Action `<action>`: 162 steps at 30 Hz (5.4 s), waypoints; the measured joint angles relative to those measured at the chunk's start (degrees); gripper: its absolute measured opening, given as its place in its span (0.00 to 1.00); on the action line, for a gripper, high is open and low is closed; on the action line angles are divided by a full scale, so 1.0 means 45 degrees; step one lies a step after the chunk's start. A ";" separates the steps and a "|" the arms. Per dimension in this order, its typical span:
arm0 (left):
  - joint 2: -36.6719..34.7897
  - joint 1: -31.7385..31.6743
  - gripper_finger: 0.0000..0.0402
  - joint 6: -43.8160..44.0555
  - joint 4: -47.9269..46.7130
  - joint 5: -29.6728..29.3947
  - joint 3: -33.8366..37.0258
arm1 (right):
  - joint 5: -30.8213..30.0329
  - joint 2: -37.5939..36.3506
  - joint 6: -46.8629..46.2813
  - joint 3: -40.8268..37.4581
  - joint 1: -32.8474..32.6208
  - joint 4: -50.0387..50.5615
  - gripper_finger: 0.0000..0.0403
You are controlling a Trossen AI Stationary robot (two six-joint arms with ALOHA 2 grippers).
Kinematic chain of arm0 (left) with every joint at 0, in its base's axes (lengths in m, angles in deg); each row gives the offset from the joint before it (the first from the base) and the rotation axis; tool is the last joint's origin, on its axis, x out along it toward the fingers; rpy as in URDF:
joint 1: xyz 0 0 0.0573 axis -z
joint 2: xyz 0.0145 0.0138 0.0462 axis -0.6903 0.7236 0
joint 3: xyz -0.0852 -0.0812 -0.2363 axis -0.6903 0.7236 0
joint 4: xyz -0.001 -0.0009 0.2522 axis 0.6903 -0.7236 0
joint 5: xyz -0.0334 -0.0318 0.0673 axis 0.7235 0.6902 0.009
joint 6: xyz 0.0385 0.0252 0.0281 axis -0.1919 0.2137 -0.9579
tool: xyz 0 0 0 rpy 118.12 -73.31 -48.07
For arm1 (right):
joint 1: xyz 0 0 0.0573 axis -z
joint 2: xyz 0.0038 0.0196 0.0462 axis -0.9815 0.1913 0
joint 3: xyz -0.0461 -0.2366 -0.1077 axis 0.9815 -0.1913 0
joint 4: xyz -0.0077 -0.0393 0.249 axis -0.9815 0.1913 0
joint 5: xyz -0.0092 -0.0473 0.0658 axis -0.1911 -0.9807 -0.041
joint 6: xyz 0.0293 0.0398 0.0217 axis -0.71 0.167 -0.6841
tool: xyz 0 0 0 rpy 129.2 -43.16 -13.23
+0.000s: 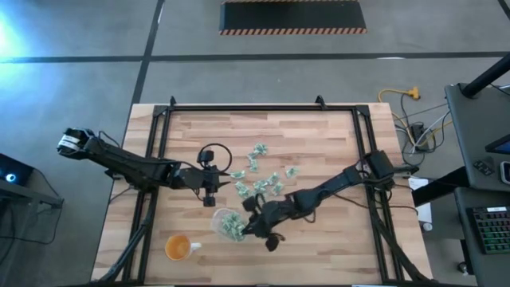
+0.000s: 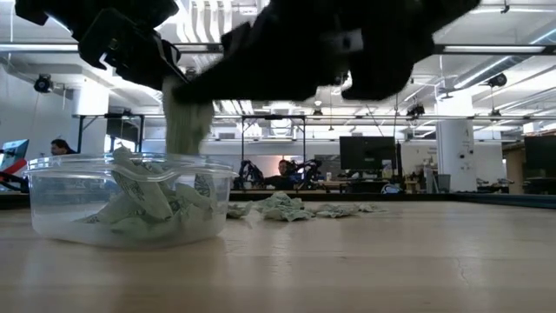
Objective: Pick and place Stevia / Truvia into bins
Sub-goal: Put the stevia packet into the transparent container
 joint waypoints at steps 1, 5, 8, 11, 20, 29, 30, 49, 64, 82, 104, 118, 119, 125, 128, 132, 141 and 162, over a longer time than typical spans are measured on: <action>0.0000 0.0001 0.23 0.0000 -0.0003 0.0002 0.0003 | -0.0015 0.0162 -0.0006 0.0404 0.0005 0.0765 0.02; 0.0000 -0.0002 0.23 -0.0001 -0.0234 0.0001 0.0012 | -0.0100 0.0685 -0.0012 0.1509 0.0015 0.2418 0.02; 0.0000 -0.0002 0.23 0.0000 -0.0277 -0.0003 0.0012 | -0.0100 0.0920 -0.0032 0.1860 0.0010 0.2767 0.02; 0.0000 -0.0002 0.23 0.0000 -0.0272 0.0002 0.0012 | -0.0100 0.1058 -0.0123 0.2012 0.0024 0.2948 0.02; 0.0000 -0.0002 0.23 0.0000 -0.0277 -0.0003 0.0012 | -0.0046 0.1029 -0.0082 0.1998 0.0062 0.2947 0.13; 0.0000 0.0003 0.23 0.0000 -0.0282 0.0002 0.0012 | -0.0025 0.0846 0.0430 0.2015 0.0056 0.3193 0.34; 0.0000 0.0002 0.23 0.0000 -0.0282 0.0002 0.0012 | -0.0020 0.0775 0.0450 0.2013 0.0058 0.3315 0.35; -0.0005 -0.0002 0.23 0.0000 -0.0165 0.0002 0.0358 | -0.5105 -0.2429 -0.3363 0.0791 0.0107 1.0966 0.34; -0.0010 -0.0204 0.23 -0.0590 -0.0105 -0.0027 0.0612 | -0.5476 -0.2441 -0.2934 -0.1584 0.1651 0.9924 0.25; 0.4088 -0.3764 0.22 -0.2048 0.1844 0.3964 -0.0207 | -0.3754 -0.7604 -0.5520 -0.4742 0.1584 1.0183 0.20; 0.6557 -0.4932 0.22 -0.1661 0.1036 0.4466 -0.1435 | -0.3766 -1.2688 -0.6387 -0.7298 -0.0529 0.8006 0.20; 0.6547 -0.4932 0.22 -0.1326 0.1134 0.5260 -0.1294 | -0.3772 -1.2430 -0.6162 -0.7303 -0.0525 0.7791 0.18; 0.6547 -0.4932 0.22 -0.1326 0.1146 0.5269 -0.1294 | -0.3772 -1.2432 -0.6162 -0.7303 -0.0525 0.7784 0.18; 0.6787 -0.4932 0.22 -0.1326 0.1183 0.5301 -0.1289 | -0.3772 -1.2430 -0.6162 -0.7303 -0.0525 0.7784 0.18; 0.7048 -0.4937 0.22 -0.1324 0.1276 0.5385 -0.1348 | -0.3772 -1.2430 -0.6162 -0.7303 -0.0525 0.7782 0.18; 0.7180 -0.4982 0.22 -0.1326 0.1324 0.5404 -0.1421 | -0.3777 -1.2425 -0.6162 -0.7303 -0.0525 0.7778 0.18; 0.7091 -0.4986 0.04 -0.1613 0.1243 0.5199 -0.1382 | -0.3789 -1.2425 -0.6162 -0.7303 -0.0525 0.7773 0.18; 0.5135 -0.4487 0.02 -0.0552 0.0936 0.3961 -0.1474 | -0.3796 -1.2425 -0.6162 -0.7313 -0.0520 0.7703 0.18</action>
